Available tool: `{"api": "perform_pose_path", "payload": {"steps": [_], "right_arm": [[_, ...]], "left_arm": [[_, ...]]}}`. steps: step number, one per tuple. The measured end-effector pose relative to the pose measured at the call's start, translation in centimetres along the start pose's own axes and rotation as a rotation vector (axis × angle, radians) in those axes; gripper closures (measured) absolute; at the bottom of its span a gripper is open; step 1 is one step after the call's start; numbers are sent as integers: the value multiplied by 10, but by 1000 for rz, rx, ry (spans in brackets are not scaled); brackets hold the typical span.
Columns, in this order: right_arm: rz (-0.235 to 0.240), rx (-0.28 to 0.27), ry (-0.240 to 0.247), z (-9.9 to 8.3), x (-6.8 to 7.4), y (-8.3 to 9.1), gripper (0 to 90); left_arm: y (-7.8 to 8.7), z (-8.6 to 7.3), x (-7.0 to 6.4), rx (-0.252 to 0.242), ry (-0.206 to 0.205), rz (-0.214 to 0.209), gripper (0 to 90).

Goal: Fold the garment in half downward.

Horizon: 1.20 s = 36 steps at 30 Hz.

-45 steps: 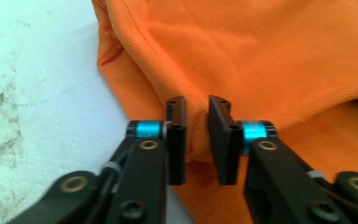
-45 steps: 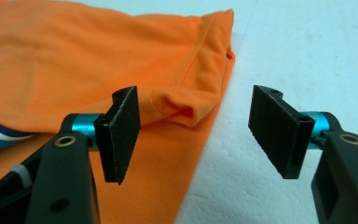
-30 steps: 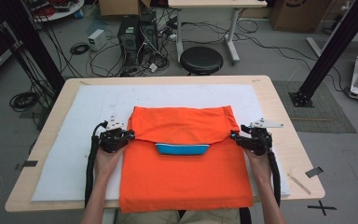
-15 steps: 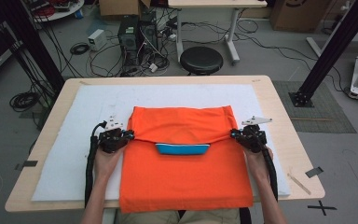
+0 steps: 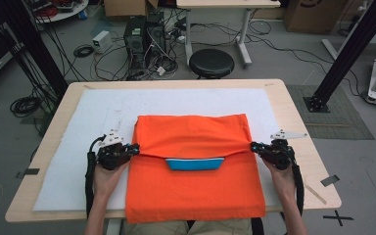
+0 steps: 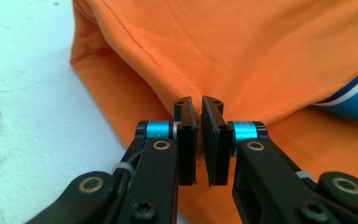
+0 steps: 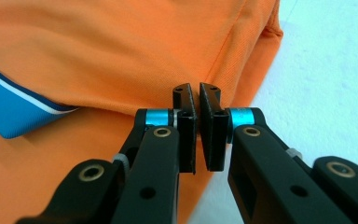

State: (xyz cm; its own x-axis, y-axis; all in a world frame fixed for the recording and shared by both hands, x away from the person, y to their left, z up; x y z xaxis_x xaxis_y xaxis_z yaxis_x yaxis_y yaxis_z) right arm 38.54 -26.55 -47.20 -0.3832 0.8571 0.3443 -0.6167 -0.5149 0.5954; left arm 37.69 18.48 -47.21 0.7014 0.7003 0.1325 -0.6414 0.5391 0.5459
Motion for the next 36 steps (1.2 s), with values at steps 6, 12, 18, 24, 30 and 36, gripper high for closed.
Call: {"api": "perform_pose_path", "payload": {"steps": [6, 12, 18, 24, 30, 36], "right_arm": [[-13, 25, 31, -13, 1, 7, 868], [-2, 28, 36, -25, 3, 15, 867], [17, 36, 46, -34, 6, 27, 867], [24, 44, 52, -49, 12, 37, 867], [27, 44, 56, -61, 16, 48, 867], [49, 45, 45, -72, 16, 53, 867]], "left_arm": [[8, -8, -14, 13, -10, -35, 844], [20, -13, -25, 1, -6, -53, 844], [31, -17, -36, 2, -14, -80, 844], [40, -22, -45, -2, -10, -96, 844], [47, -31, -57, 9, -14, -122, 845], [51, -37, -62, 12, -4, -147, 845]]}}
Point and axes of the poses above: each handheld gripper's, and its own axes: y roughly backward along the jaws, z roughly out of its top, x roughly to its left, the point moved 7 cm from there along -y, roughly forward along the jaws, and after that the axes turned 14 degrees about -y, right-handed, at the moved point
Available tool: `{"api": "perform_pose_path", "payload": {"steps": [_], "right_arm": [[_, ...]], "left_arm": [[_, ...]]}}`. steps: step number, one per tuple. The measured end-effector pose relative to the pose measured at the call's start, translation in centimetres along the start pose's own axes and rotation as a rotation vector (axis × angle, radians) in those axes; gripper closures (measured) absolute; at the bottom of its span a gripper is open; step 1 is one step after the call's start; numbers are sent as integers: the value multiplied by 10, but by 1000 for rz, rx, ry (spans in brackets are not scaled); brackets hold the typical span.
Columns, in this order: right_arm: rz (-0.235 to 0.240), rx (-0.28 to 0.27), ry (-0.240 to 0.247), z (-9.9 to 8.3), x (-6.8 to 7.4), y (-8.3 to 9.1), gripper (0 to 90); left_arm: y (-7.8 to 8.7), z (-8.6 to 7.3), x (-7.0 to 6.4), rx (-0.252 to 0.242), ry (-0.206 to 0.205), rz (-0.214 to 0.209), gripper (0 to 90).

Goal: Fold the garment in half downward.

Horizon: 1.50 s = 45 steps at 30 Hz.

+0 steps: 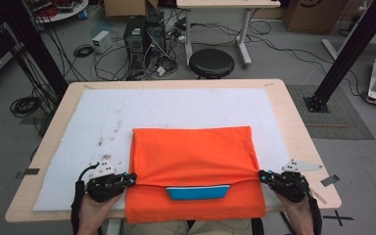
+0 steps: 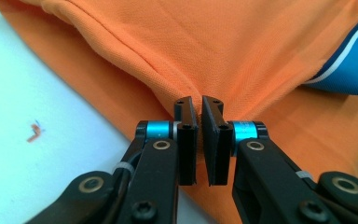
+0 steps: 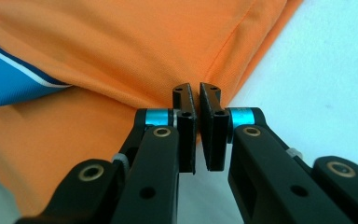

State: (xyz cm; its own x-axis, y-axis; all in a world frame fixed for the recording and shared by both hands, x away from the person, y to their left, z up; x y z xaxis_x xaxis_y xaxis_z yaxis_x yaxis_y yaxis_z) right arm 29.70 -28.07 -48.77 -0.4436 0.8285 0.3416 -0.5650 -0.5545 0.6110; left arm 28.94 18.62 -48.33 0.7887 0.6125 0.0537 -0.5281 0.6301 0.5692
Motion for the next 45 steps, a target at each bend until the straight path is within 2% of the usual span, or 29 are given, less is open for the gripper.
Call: {"api": "perform_pose_path", "payload": {"steps": [4, 11, 15, 18, 19, 20, 22, 24, 26, 31, 33, 36, 38, 39, 43, 45], "right_arm": [[7, -3, -18, -5, 1, 4, 866], [21, 7, -11, -12, 5, 9, 867], [22, 8, -8, -17, 6, 13, 866], [24, 14, -15, -19, 6, 12, 860], [28, 13, -9, -19, 6, 11, 841], [21, 7, -17, -18, 7, 10, 762], [-1, -12, -28, -14, 6, 10, 572], [0, -32, -46, -8, 5, 9, 489], [-2, -48, -61, -2, 3, 8, 429], [-12, -89, -56, 20, -1, -1, 388], [-30, -105, -44, 29, -5, -6, 388], [-42, -135, -74, 42, -18, -14, 387], [-45, -148, -95, 48, -25, -19, 387], [-50, -154, -104, 50, -28, -21, 387], [-66, -143, -141, 52, -37, -31, 384], [-70, -149, -115, 51, -36, -31, 385]], "left_arm": [[4, -1, -4, 2, -8, -7, 845], [9, -8, -11, 14, 0, -25, 845], [11, -11, -17, 20, -17, -31, 845], [8, -12, -17, 20, -3, -42, 844], [8, -12, -17, 12, -6, -47, 835], [8, -11, -16, 9, -11, -47, 798], [8, -6, -14, -2, -10, -28, 653], [8, -1, -10, -14, -22, 0, 571], [9, 7, -3, -35, -29, 32, 527], [6, 29, 21, -74, -34, 76, 458], [2, 37, 33, -62, -43, 92, 449], [-5, 51, 54, -48, -46, 126, 448], [-12, 61, 69, -58, -27, 135, 448], [-17, 65, 78, -34, -28, 145, 448], [-35, 72, 104, 22, -23, 159, 448], [-46, 70, 117, 32, -3, 150, 448]]}}
Point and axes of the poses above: each handheld gripper's, and its own axes: y roughly backward along the jaws, z roughly out of its top, x roughly to its left, the point moved 7 cm from there along -y, roughly forward along the jaws, and after that the axes turned 14 degrees about -y, right-handed, at the moved point
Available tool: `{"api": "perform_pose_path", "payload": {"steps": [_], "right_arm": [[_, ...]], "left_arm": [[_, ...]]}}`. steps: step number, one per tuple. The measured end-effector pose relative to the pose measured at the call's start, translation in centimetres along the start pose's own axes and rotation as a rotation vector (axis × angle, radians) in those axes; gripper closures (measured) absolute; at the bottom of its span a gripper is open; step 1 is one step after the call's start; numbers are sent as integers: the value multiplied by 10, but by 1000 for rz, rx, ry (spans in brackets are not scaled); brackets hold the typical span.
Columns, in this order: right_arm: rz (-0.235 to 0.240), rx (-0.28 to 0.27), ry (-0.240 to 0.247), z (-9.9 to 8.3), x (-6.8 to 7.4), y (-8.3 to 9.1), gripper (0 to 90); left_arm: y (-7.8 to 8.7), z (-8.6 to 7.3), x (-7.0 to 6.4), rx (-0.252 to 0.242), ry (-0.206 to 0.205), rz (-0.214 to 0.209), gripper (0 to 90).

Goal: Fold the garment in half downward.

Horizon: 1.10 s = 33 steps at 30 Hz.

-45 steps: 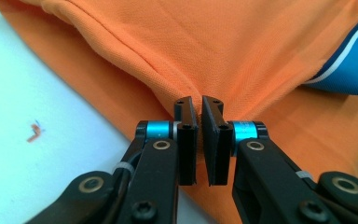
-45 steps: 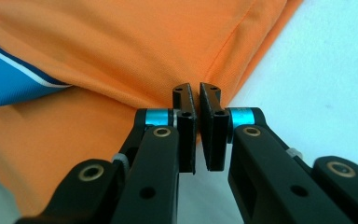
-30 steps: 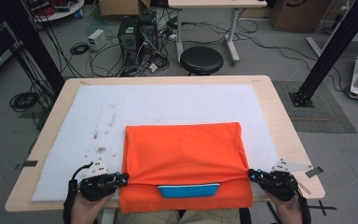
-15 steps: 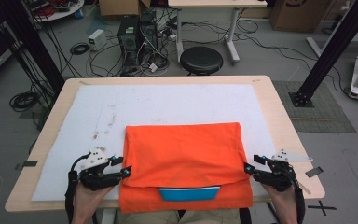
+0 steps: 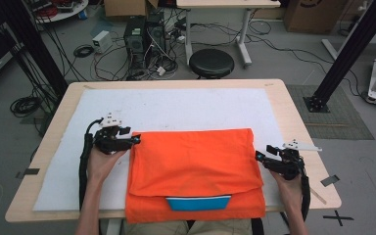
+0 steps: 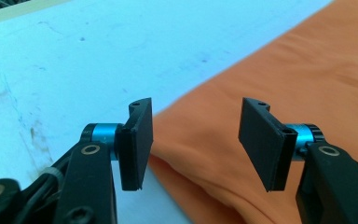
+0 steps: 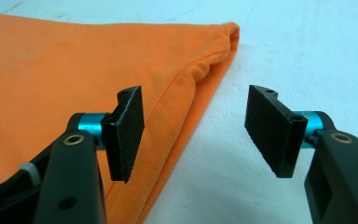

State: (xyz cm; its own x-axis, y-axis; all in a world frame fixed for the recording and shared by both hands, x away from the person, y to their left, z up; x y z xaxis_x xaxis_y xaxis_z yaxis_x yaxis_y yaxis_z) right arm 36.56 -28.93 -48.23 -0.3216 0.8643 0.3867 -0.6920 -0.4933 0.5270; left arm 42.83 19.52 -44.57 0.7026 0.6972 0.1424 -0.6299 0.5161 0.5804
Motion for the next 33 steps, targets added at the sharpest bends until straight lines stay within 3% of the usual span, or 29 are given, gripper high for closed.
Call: {"api": "perform_pose_path", "payload": {"steps": [4, 9, 11, 13, 15, 17, 22, 28, 33], "right_arm": [[-17, 24, 16, -3, 1, -3, 382], [-26, 43, 30, -4, 2, -6, 381], [-24, 49, 27, -4, 2, -7, 379], [-22, 54, 22, -4, 1, -7, 373], [-28, 53, 25, -4, 1, -7, 370], [-32, 57, 22, -4, 1, -7, 370], [-9, 88, 14, -5, 2, -10, 370], [1, 73, 0, -1, 3, -12, 345], [3, 87, -1, 18, 6, -23, 327]], "left_arm": [[-29, -14, 20, 69, 43, 10, 451], [-43, -29, 22, 75, 82, -25, 459], [-44, -32, 21, 60, 87, -11, 462], [-43, -33, 19, 62, 74, -3, 465], [-44, -32, 15, 73, 31, 24, 478], [-44, -32, 11, 67, 4, 10, 553], [-43, -32, 10, 62, 1, 5, 596], [-43, -30, 5, 48, -29, -19, 744], [-43, -30, 5, 45, -28, -24, 796]]}}
Point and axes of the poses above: each handheld gripper's, and its own axes: y roughly backward along the jaws, z roughly out of its top, x roughly to its left, the point moved 7 cm from there along -y, roughly forward along the jaws, and after that the axes turned 14 degrees about -y, right-handed, at the moved point
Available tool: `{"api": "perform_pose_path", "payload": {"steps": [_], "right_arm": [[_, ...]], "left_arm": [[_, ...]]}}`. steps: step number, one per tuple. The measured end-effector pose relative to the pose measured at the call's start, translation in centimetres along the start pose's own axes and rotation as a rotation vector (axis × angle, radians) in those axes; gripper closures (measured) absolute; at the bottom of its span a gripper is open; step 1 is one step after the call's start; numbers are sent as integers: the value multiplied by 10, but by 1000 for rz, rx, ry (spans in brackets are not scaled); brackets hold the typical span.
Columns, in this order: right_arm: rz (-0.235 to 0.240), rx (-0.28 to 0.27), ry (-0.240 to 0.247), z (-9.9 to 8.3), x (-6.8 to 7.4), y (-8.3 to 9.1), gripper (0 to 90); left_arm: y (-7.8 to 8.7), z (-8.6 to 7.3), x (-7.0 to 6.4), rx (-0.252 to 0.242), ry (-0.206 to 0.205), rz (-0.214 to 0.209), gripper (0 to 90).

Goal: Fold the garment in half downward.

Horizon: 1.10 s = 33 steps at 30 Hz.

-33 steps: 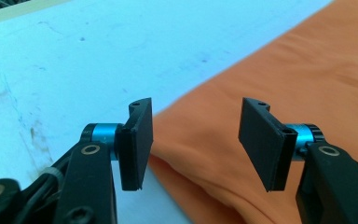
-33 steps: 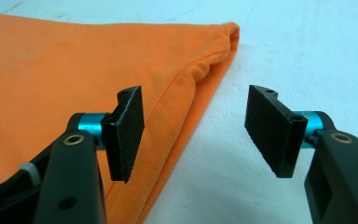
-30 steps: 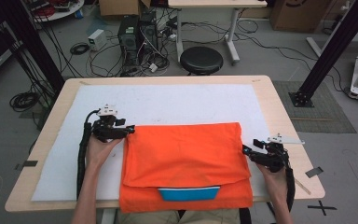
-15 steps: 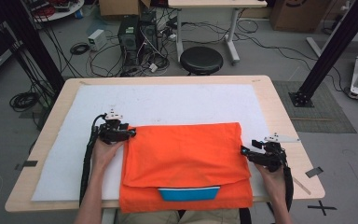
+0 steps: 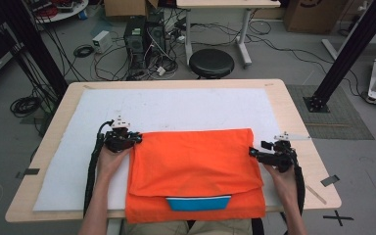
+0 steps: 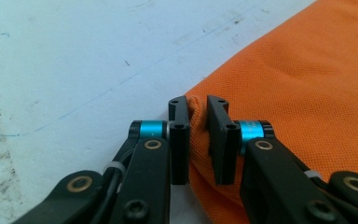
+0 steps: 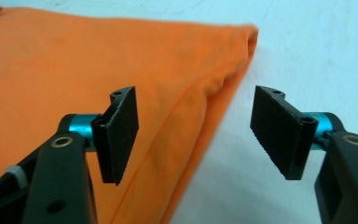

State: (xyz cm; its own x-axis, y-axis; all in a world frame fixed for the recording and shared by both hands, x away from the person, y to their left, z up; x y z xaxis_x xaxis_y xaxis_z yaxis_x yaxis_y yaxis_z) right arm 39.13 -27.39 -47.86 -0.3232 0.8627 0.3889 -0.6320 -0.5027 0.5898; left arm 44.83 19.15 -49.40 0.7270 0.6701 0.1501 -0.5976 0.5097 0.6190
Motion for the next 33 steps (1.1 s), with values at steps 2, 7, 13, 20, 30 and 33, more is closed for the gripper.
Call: {"api": "perform_pose_path", "payload": {"steps": [2, 7, 13, 20, 30, 33], "right_arm": [[-23, -1, 5, 15, -2, -5, 327], [-69, 28, 0, 46, -15, -25, 396], [-74, 145, 21, 47, -21, -55, 393], [-80, 172, 52, 44, -20, -65, 448], [-74, 197, 112, 44, -10, -71, 804], [-104, 195, 134, 47, -9, -73, 820]], "left_arm": [[0, 0, 0, 0, 1, 0, 797], [0, 0, 0, -1, 4, -3, 797], [0, 0, 0, -1, 5, -3, 797], [0, 0, 1, -5, 13, -2, 811], [-1, 4, 3, 36, 40, -1, 832], [-2, 4, 6, 32, 64, 3, 836]]}}
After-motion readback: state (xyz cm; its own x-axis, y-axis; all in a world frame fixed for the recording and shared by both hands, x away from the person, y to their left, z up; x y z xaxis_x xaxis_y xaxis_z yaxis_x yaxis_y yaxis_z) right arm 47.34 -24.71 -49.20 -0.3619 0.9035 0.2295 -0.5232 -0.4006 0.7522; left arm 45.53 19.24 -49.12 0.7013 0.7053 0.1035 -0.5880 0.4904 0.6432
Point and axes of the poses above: each handheld gripper's, and its own axes: y roughly backward along the jaws, z roughly out of its top, x roughly to its left, the point moved 7 cm from there along -y, roughly forward along the jaws, and after that the axes turned 14 degrees about -y, right-handed, at the moved point
